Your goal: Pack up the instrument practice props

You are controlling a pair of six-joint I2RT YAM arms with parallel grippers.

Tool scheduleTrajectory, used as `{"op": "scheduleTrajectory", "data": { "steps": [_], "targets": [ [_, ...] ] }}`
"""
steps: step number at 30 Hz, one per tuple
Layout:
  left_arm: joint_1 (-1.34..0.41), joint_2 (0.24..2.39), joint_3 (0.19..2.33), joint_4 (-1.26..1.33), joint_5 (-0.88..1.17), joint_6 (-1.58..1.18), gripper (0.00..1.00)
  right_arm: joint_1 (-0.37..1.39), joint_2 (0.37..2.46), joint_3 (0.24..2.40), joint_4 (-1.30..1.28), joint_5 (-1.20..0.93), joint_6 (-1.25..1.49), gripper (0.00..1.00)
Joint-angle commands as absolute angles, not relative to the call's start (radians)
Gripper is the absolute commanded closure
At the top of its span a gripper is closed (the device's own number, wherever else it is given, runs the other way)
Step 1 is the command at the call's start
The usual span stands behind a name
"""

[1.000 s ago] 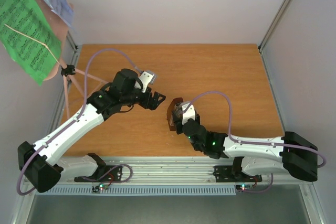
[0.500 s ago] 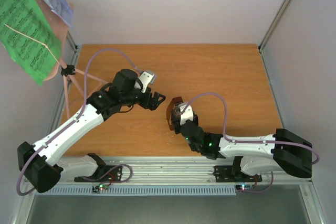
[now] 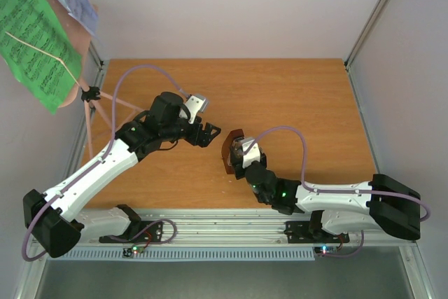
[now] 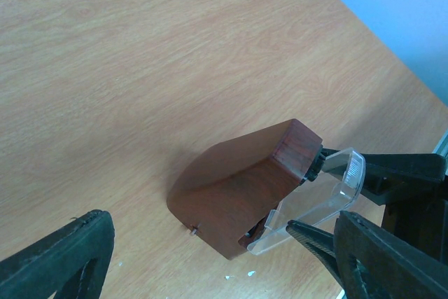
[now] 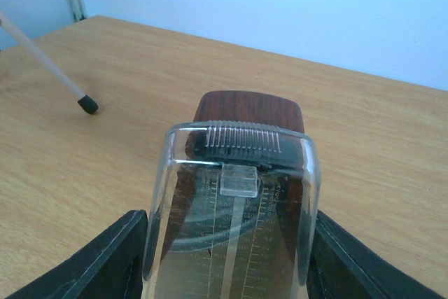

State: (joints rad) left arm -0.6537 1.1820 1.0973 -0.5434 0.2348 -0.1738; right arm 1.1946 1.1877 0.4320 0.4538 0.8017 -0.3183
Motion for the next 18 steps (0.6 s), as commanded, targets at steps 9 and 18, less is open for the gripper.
{"op": "scheduleTrajectory", "data": {
  "steps": [9, 18],
  "targets": [
    [-0.649, 1.17, 1.088, -0.535, 0.256, -0.17, 0.13, 1.203, 1.213, 0.393, 0.605, 0.831, -0.38, 0.48],
    [-0.649, 1.163, 1.088, -0.535, 0.252, -0.169, 0.13, 1.192, 1.238, 0.373, 0.644, 0.81, -0.377, 0.48]
  ]
}}
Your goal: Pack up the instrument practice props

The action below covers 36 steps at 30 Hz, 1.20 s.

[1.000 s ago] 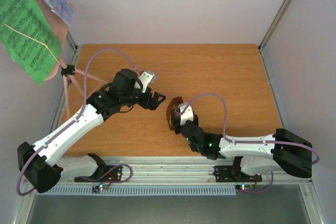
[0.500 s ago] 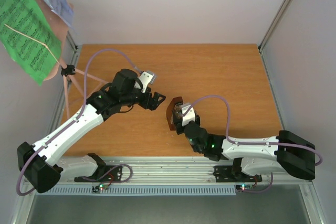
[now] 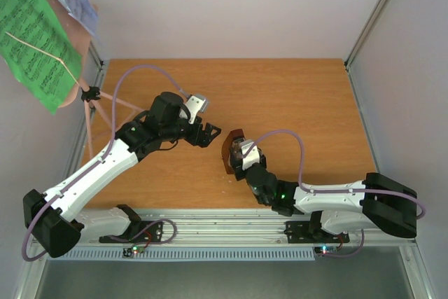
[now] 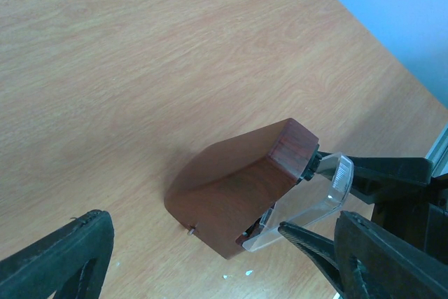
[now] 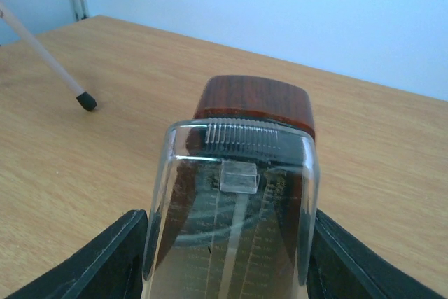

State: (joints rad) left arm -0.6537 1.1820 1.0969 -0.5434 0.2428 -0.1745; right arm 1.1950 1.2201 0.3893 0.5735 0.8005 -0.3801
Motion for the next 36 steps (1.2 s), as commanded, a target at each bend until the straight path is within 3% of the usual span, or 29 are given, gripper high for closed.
{"op": "scheduleTrajectory", "data": {
  "steps": [1, 36],
  "targets": [
    [-0.649, 1.163, 1.088, -0.535, 0.252, -0.167, 0.13, 1.191, 1.244, 0.372, 0.649, 0.808, -0.376, 0.48],
    [-0.648, 1.151, 1.088, -0.537, 0.26, -0.166, 0.13, 1.162, 1.328, 0.434, 0.5, 0.769, -0.3, 0.44]
  ]
}}
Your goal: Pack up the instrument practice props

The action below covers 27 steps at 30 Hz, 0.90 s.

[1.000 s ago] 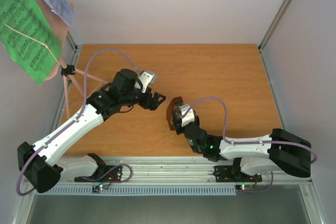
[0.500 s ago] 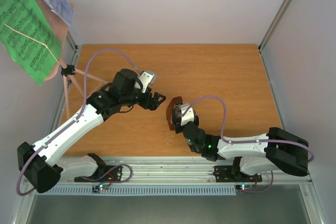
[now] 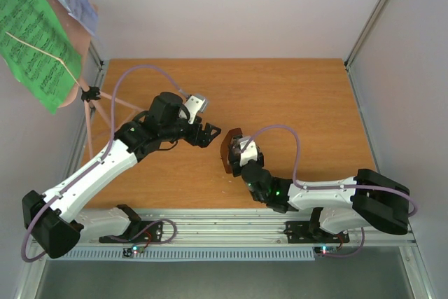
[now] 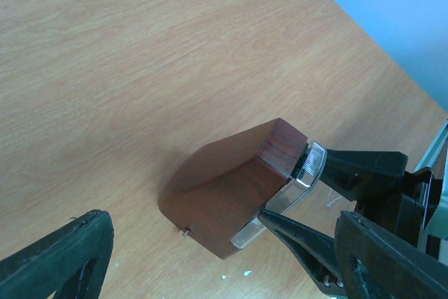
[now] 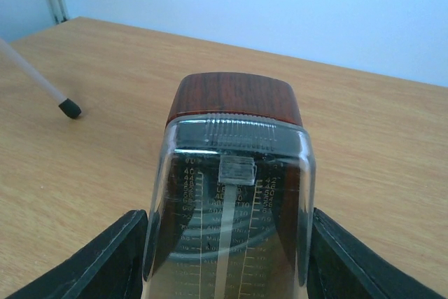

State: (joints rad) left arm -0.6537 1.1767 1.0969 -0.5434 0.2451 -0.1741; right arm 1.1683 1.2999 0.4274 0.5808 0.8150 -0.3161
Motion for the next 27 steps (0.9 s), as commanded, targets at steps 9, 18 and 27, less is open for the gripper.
{"op": "scheduleTrajectory", "data": {
  "steps": [9, 18, 27],
  "targets": [
    [-0.648, 1.149, 1.088, -0.536, 0.259, -0.167, 0.12, 1.155, 1.339, 0.446, 0.481, 0.751, -0.288, 0.35],
    [-0.648, 1.144, 1.086, -0.535, 0.257, -0.158, 0.12, 1.155, 1.187, 0.442, 0.334, 0.726, -0.333, 0.02],
    [-0.65, 1.039, 1.029, -0.442, 0.244, -0.123, 0.09, 1.154, 0.815, 0.497, -0.102, 0.629, -0.299, 0.02]
  ]
}}
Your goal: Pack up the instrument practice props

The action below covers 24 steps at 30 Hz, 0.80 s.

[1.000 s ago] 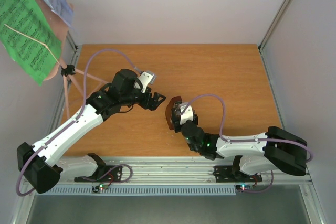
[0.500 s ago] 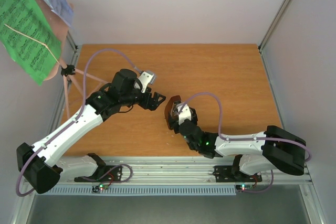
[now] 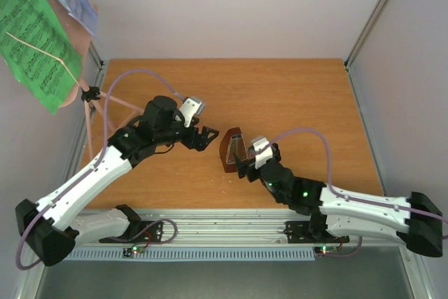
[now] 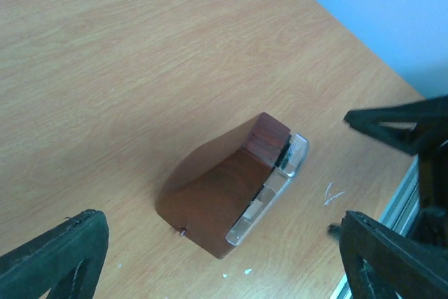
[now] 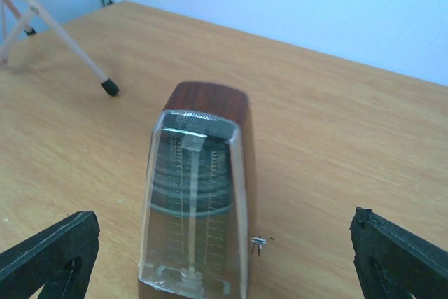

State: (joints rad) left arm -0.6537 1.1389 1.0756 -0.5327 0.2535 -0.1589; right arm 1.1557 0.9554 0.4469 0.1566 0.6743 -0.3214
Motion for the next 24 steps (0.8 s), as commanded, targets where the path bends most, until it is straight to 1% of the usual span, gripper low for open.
{"op": "scheduleTrajectory", "data": {
  "steps": [1, 3, 6, 8, 10, 14, 15, 18, 20, 21, 24],
  "targets": [
    [-0.65, 1.02, 1.021, -0.432, 0.241, -0.107, 0.09, 1.154, 0.773, 0.518, -0.17, 0.62, -0.292, 0.01],
    [-0.649, 1.007, 1.012, -0.419, 0.252, -0.079, 0.08, 1.151, 0.694, 0.573, -0.307, 0.618, -0.263, 0.01],
    [-0.65, 1.033, 1.037, -0.435, 0.292, -0.035, 0.07, 1.108, 0.638, 0.649, -0.523, 0.591, -0.168, 0.02],
    [-0.652, 1.051, 1.067, -0.44, 0.291, -0.009, 0.06, 1.007, 0.638, 0.706, -0.633, 0.484, -0.116, 0.02],
    [-0.653, 1.07, 1.097, -0.422, 0.34, -0.003, 0.05, 0.883, 0.647, 0.741, -0.695, 0.339, -0.083, 0.02],
    [-0.682, 1.17, 1.196, -0.46, 0.458, -0.003, 0.03, 0.66, 0.663, 0.745, -0.703, 0.107, -0.072, 0.02],
    [-0.696, 1.204, 1.221, -0.497, 0.469, 0.042, 0.01, 0.614, 0.672, 0.74, -0.694, 0.046, -0.069, 0.01],
    [-0.733, 1.294, 1.271, -0.551, 0.433, 0.108, 0.01, 0.472, 0.72, 0.716, -0.654, -0.132, -0.039, 0.01],
    [-0.75, 1.337, 1.294, -0.565, 0.4, 0.111, 0.01, 0.413, 0.742, 0.691, -0.613, -0.211, -0.013, 0.02],
    [-0.752, 1.353, 1.307, -0.57, 0.415, 0.107, 0.01, 0.398, 0.743, 0.678, -0.598, -0.23, -0.003, 0.02],
    [-0.765, 1.402, 1.336, -0.605, 0.454, 0.133, 0.01, 0.39, 0.729, 0.654, -0.587, -0.236, -0.002, 0.01]
  ]
}}
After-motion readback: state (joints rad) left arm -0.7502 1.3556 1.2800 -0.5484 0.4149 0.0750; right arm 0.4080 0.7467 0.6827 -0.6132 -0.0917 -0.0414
